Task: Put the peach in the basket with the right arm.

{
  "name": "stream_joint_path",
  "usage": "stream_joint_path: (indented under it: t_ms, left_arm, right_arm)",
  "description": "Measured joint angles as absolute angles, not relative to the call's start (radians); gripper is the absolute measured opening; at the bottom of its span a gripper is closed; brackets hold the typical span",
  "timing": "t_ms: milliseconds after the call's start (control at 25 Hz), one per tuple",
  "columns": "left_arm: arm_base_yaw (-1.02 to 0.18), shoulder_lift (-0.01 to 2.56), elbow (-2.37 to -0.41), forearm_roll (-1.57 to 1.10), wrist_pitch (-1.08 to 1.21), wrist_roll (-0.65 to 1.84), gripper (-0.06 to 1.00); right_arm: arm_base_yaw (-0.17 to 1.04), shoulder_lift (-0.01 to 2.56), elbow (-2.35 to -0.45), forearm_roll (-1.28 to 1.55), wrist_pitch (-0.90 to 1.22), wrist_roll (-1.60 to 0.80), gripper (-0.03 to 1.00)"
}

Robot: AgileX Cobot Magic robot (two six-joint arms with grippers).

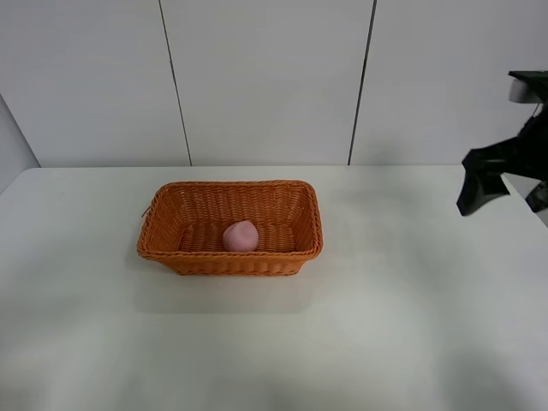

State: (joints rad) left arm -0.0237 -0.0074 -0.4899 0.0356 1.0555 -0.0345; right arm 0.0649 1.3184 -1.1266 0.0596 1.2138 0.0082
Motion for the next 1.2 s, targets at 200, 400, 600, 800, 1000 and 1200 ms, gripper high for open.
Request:
stream_joint_path:
  t_ms: [200, 400, 600, 800, 1000, 1200]
  left_arm:
    - [-0.024, -0.007, -0.490, 0.036, 1.055, -0.034, 0.99]
    - [-0.024, -0.007, -0.490, 0.036, 1.055, -0.034, 0.99]
    - [-0.024, -0.007, -0.490, 0.036, 1.055, -0.034, 0.99]
    - [-0.024, -0.007, -0.490, 0.036, 1.055, -0.034, 0.99]
    - [-0.024, -0.007, -0.490, 0.036, 1.055, -0.034, 0.99]
    - [-0.024, -0.007, -0.490, 0.036, 1.055, -0.034, 0.99]
  right_arm:
    - [0.065, 0.998, -0.833, 0.060, 1.096, -0.019, 0.64]
    - [0.065, 0.671, -0.595, 0.060, 0.977, -0.027, 0.64]
    - [0.065, 0.404, -0.514, 0.053, 0.991, -0.041, 0.64]
    - [0.065, 0.234, -0.492, 0.031, 1.018, -0.027, 0.64]
    - [0.065, 0.129, -0.491, 0.017, 1.020, -0.009, 0.64]
    - [0.065, 0.010, -0.490, 0.016, 1.021, -0.008, 0.64]
